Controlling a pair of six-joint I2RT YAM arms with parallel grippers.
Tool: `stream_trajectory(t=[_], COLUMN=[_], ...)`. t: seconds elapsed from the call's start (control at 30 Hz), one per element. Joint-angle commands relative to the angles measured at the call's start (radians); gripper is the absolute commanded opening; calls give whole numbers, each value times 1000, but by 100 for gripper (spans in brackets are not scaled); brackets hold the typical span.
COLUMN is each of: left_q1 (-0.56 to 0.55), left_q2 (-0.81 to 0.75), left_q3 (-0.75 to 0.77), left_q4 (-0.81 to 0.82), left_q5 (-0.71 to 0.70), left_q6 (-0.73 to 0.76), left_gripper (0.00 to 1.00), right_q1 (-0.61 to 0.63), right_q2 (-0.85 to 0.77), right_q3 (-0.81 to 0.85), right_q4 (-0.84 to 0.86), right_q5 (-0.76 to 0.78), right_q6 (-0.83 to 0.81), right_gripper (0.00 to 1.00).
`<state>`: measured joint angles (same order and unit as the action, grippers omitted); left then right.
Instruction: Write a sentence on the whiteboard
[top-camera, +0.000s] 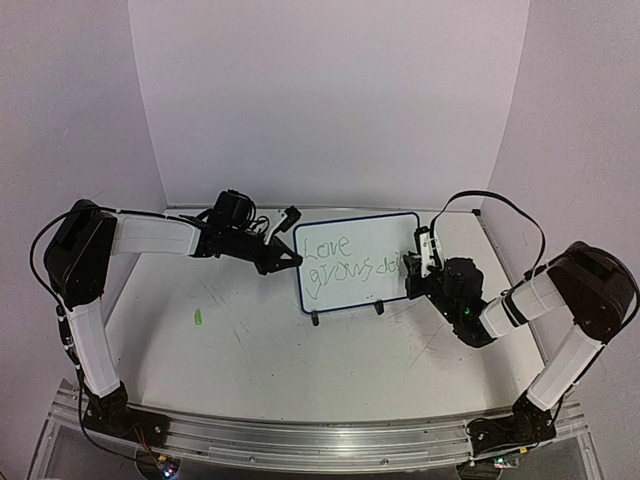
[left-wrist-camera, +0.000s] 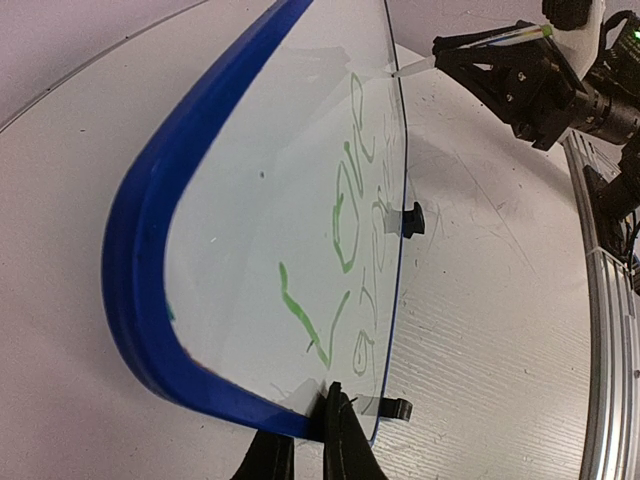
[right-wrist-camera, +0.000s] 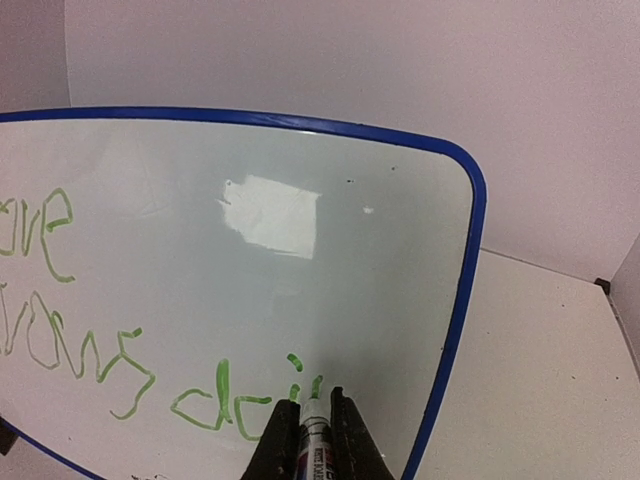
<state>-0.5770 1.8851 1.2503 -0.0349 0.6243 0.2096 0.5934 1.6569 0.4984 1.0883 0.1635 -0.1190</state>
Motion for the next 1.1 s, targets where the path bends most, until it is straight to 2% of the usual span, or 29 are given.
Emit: stream_trajectory(t=[0.0,1.07], left_q1=[6,7], left_q2=[59,61], left_q3=[-40,-41], left_q4=[-180,-180], left_q5=[-213,-209], left_q6=[144,144], left_gripper=[0,0], right_q1=[-1,8], right_q2=[-10,0], right_q3=[-15,-43], right_q4=[-1,25], right_q5=[5,42], right_q6=[34,48], right_gripper=[0,0])
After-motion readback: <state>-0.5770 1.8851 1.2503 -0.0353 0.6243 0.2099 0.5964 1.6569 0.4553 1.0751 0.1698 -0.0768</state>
